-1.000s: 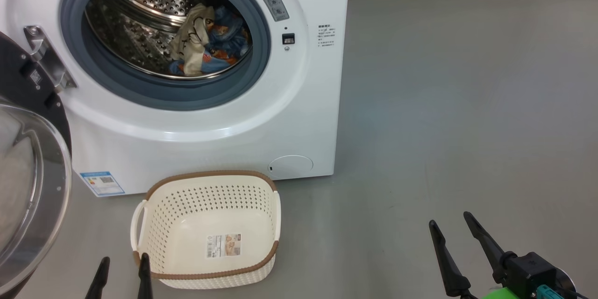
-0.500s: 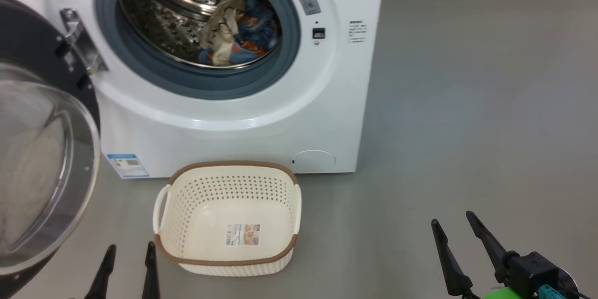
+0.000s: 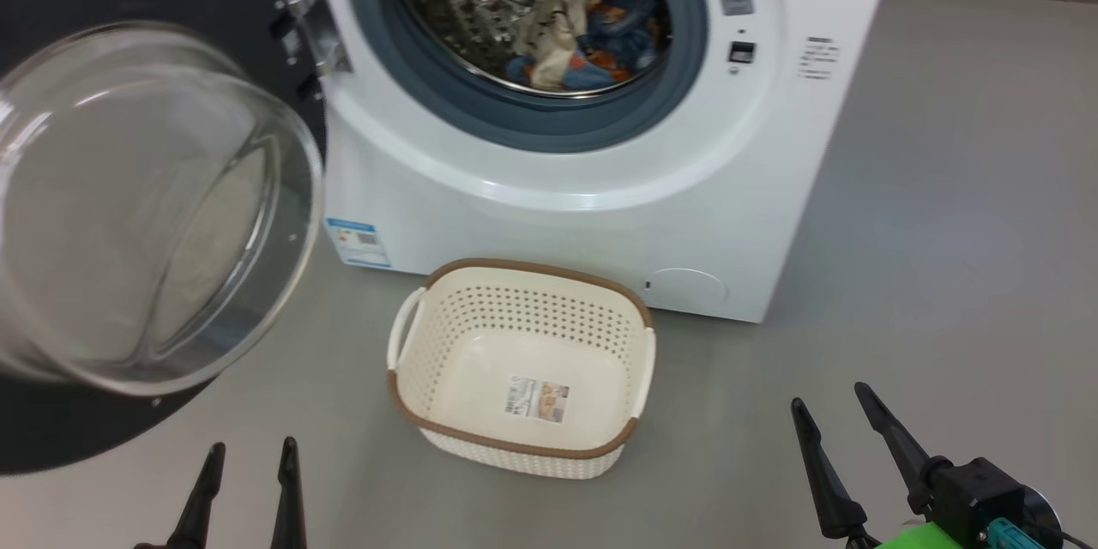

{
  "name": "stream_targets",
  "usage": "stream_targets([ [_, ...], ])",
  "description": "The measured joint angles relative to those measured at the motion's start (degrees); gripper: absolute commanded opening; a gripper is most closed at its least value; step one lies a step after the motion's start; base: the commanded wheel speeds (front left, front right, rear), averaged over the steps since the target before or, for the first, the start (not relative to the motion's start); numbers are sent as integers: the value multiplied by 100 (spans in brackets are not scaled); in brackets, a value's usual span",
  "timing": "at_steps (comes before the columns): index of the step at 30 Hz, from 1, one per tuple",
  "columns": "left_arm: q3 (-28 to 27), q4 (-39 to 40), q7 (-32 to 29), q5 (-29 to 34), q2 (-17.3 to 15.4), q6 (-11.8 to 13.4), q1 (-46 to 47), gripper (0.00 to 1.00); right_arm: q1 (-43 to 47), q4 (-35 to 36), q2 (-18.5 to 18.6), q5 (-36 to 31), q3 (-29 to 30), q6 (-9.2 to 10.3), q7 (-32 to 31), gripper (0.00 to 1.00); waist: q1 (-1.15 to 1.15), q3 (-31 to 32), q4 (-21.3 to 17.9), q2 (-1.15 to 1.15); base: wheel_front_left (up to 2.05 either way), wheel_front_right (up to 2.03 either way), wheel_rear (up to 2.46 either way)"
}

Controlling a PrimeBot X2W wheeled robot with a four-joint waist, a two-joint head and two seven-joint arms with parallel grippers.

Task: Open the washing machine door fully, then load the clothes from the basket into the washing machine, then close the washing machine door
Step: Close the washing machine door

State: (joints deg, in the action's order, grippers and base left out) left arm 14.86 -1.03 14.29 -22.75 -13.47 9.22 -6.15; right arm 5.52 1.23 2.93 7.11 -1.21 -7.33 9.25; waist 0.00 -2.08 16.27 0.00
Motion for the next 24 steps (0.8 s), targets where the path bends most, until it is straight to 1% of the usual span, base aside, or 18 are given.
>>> stream_targets([
  [9,-74,-1,0,16,86,-13,-1,100,-1,-25,30,0,-49,0,0,100,0,-40,748,0,0,0,0],
  [14,-121,-2,0,48,96,-41,-14,100,0,-57,27,2,-100,0,0,100,0,-8,1075,0,0,0,0],
  [19,-160,-1,0,80,99,-41,-56,100,2,-88,25,2,-159,0,-1,100,0,65,1286,0,0,0,0],
  [24,-193,5,0,101,99,-41,-86,100,2,-89,19,2,-189,0,-5,100,0,98,1338,0,0,0,0],
])
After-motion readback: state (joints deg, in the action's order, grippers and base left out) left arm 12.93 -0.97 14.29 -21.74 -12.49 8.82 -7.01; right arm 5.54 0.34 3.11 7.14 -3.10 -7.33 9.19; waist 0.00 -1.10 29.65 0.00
